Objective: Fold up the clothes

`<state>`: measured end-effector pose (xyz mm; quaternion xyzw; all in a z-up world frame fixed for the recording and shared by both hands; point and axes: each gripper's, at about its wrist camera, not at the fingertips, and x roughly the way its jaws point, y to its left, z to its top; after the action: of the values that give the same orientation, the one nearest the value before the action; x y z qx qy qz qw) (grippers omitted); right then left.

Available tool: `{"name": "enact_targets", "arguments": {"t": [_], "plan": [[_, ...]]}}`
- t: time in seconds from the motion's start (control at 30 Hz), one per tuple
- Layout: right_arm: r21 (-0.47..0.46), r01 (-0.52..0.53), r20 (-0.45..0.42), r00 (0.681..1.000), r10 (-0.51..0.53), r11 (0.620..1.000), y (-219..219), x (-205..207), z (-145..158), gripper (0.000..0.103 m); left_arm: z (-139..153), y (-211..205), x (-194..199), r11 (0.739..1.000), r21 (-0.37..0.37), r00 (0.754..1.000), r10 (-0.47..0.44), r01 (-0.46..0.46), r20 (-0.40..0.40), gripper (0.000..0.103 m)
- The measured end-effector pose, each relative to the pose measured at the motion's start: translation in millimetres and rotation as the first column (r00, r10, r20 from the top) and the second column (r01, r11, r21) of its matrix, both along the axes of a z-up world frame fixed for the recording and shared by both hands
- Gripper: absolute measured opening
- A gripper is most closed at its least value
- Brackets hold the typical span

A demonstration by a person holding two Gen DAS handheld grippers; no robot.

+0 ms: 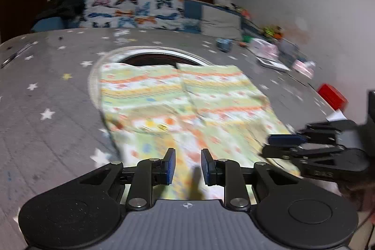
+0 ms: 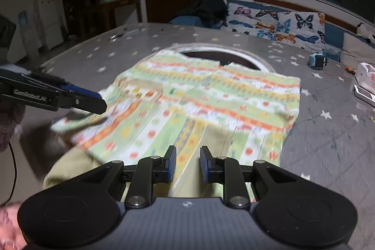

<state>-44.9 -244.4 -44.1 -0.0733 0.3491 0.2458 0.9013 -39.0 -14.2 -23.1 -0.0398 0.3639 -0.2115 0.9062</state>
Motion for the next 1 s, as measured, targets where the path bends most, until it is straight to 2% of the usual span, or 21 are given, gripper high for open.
{"name": "enact_targets", "arguments": {"t": [0.07,0.13,0.2,0.27,0.37,0.5,0.6,0.73,0.87,1.0], "plan": [[-0.011,-0.010,-0.005,1.000,0.010,1.000,-1,-7,-3,0.022,-2,-10,-11,0.999,0.021,0.999,-0.041,0.041,0.005,0.025],[-0.019,-0.015,-0.007,1.000,0.015,1.000,-2,-12,-6,0.023,-10,-22,-21,0.994,0.079,0.997,-0.075,0.074,0.016,0.025],[-0.030,-0.022,0.001,1.000,0.023,0.999,-2,-16,-6,0.023,-16,-30,-26,0.987,0.141,0.995,-0.086,0.080,0.041,0.026],[-0.041,-0.031,0.007,0.999,0.031,0.999,-2,-19,-5,0.023,-13,-31,-28,0.985,0.155,0.995,-0.086,0.077,0.047,0.027],[-0.057,-0.043,0.013,0.999,0.044,0.997,-3,-24,-2,0.023,-3,-26,-29,0.990,0.129,0.998,-0.065,0.061,0.025,0.027],[-0.081,-0.063,0.020,0.998,0.065,0.995,-8,-36,5,0.024,9,-16,-35,0.998,0.053,0.997,-0.039,0.042,-0.065,0.031],[-0.129,-0.089,0.029,0.995,0.094,0.988,-12,-50,9,0.038,13,-12,-40,1.000,-0.002,0.989,-0.018,0.018,-0.146,0.033],[-0.185,-0.130,0.036,0.990,0.139,0.974,-16,-65,10,0.039,9,-11,-41,0.997,-0.081,0.969,-0.022,0.002,-0.244,0.034],[-0.233,-0.171,0.034,0.982,0.184,0.957,-17,-78,5,0.040,1,-12,-37,0.996,-0.089,0.950,0.001,-0.030,-0.312,0.036],[-0.262,-0.192,0.059,0.975,0.214,0.946,-15,-86,2,0.046,-1,-10,-37,0.994,-0.099,0.939,0.018,-0.055,-0.344,0.038]]}}
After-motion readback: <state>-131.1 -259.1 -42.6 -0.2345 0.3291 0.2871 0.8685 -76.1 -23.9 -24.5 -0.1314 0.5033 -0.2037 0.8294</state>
